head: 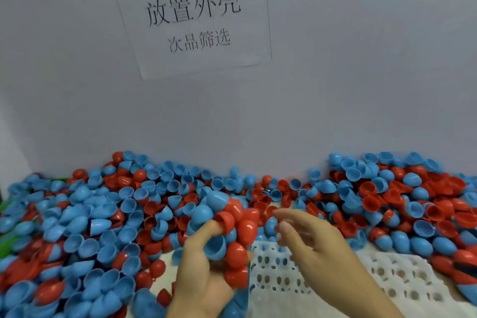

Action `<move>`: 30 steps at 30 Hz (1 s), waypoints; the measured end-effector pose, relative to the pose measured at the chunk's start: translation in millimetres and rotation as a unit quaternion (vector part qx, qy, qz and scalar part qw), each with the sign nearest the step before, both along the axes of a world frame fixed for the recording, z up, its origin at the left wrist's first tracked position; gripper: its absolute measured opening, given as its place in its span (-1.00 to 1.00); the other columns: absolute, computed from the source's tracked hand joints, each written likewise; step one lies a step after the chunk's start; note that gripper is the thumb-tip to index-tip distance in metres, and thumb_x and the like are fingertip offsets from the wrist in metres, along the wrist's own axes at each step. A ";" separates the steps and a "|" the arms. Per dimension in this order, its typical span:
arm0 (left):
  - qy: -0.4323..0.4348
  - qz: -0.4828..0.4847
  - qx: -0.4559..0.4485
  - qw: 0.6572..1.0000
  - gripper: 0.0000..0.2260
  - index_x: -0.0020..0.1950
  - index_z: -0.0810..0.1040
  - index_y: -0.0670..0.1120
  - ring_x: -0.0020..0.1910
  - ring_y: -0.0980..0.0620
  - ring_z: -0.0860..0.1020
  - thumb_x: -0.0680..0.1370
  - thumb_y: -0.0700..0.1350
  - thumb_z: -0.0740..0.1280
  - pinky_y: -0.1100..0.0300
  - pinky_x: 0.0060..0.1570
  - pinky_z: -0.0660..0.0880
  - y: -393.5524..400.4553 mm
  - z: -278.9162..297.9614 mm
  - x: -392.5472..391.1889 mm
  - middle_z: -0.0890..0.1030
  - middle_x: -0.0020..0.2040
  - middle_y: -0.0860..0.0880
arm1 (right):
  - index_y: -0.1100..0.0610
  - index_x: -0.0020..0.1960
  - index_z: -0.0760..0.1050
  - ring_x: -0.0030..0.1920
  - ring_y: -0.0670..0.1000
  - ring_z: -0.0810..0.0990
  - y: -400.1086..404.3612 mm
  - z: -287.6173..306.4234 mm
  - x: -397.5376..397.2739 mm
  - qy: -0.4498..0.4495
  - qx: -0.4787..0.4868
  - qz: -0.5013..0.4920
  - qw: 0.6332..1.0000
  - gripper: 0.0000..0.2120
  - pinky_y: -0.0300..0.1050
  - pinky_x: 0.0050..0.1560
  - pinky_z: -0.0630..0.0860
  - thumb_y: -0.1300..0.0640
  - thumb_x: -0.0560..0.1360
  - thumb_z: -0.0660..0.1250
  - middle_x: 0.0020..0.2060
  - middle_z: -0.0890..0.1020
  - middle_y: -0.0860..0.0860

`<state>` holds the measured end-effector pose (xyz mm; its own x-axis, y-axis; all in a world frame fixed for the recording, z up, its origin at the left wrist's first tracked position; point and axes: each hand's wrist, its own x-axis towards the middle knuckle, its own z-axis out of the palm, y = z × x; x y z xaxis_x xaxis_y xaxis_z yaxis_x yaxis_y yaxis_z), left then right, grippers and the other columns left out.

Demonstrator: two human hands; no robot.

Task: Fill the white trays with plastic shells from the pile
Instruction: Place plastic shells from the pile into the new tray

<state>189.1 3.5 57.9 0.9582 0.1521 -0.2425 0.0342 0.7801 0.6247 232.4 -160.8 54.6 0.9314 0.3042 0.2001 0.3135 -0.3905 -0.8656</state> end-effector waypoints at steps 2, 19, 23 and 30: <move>-0.009 -0.032 0.011 0.999 -0.64 -0.04 0.69 -0.25 -0.47 -0.01 0.48 0.17 -0.28 0.48 0.23 -0.62 0.38 -9.3 0.1 3.4 0.56 -0.21 -0.24 | -0.25 0.20 0.53 0.05 -0.26 0.62 6.5 2.4 -0.5 0.016 0.037 0.013 0.999 -0.79 -0.17 0.04 0.62 -0.04 0.61 0.23 0.04 0.64 -0.30; 0.047 -0.017 -0.047 0.998 -0.66 -0.25 0.74 -0.22 -0.59 0.01 0.41 0.03 -0.15 0.46 0.31 -0.68 0.31 -26.4 -13.0 15.2 0.54 -0.38 -0.18 | -0.01 -0.13 0.72 -0.13 0.04 0.74 2.9 -7.7 13.0 0.204 0.222 -0.006 0.953 -0.85 -0.14 -0.13 0.65 0.20 0.50 0.42 -0.13 0.74 0.04; 0.018 -0.017 -0.043 0.999 -0.80 -0.33 0.72 -0.15 -0.52 0.07 0.45 0.09 -0.15 0.46 0.32 -0.63 0.33 -23.7 -11.4 11.3 0.60 -0.34 -0.11 | 0.07 -0.06 0.71 -0.06 0.09 0.74 -3.7 -1.9 9.0 0.231 0.253 0.024 0.939 -0.87 -0.16 -0.10 0.65 0.25 0.48 0.43 -0.06 0.74 0.09; 0.023 0.009 0.032 0.999 -0.69 -0.20 0.75 -0.11 -0.52 0.04 0.47 0.08 -0.13 0.48 0.29 -0.62 0.36 1.6 -18.6 -2.4 0.63 -0.26 -0.14 | -0.01 0.01 0.70 -0.04 0.05 0.73 0.1 2.0 0.4 0.228 0.197 0.043 0.953 -0.78 -0.01 0.08 0.62 0.27 0.48 0.46 -0.01 0.72 0.00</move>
